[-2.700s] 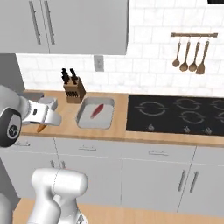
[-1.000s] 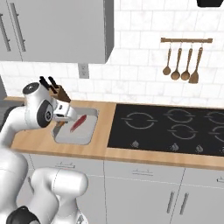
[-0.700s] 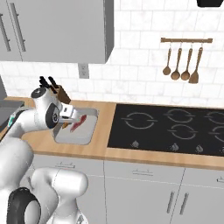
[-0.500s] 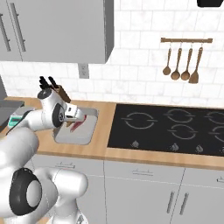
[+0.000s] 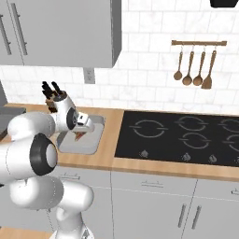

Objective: Place one carrot and one steak in each tupperware on the nearby counter, to pack two identical lunches.

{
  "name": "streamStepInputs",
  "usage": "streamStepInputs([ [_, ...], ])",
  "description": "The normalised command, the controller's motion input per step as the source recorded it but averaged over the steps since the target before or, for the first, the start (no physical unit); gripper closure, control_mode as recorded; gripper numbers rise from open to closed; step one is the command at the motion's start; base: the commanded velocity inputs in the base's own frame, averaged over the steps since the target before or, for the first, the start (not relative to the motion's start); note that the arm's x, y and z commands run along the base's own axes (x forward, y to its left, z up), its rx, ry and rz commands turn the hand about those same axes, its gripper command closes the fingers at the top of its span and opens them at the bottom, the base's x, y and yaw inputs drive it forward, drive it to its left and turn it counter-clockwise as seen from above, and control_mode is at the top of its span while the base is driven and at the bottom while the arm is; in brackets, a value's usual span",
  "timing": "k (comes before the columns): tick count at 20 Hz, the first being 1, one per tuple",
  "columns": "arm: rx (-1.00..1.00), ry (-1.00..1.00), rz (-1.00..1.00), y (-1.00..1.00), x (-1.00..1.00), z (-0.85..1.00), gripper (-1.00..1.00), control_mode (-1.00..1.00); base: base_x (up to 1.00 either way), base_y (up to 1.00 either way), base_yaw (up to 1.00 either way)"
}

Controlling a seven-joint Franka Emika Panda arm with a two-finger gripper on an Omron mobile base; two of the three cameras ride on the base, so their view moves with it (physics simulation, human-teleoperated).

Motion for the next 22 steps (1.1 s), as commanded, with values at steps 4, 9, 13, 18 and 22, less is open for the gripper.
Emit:
streamStepInputs([
  [4,-0.02,0.01,-0.01,0.1,0.34,-0.42,-1.0,-1.0,0.0,0.0,0.0],
  [9,-0.03,-0.02,-0.03,0.0,0.36,-0.14,-1.0,-1.0,0.0,0.0,0.0],
  [13,0.0,0.0,-0.12,0.0,0.46,0.16,-1.0,-1.0,0.0,0.0,0.0],
  [18,0.0,-0.16,-0.02,0.0,-0.48,0.58,-1.0,-1.0,0.0,0.0,0.0],
  [22,0.0,-0.36,0.01,0.01,-1.0,0.81,-1.0,-1.0,0.0,0.0,0.0],
])
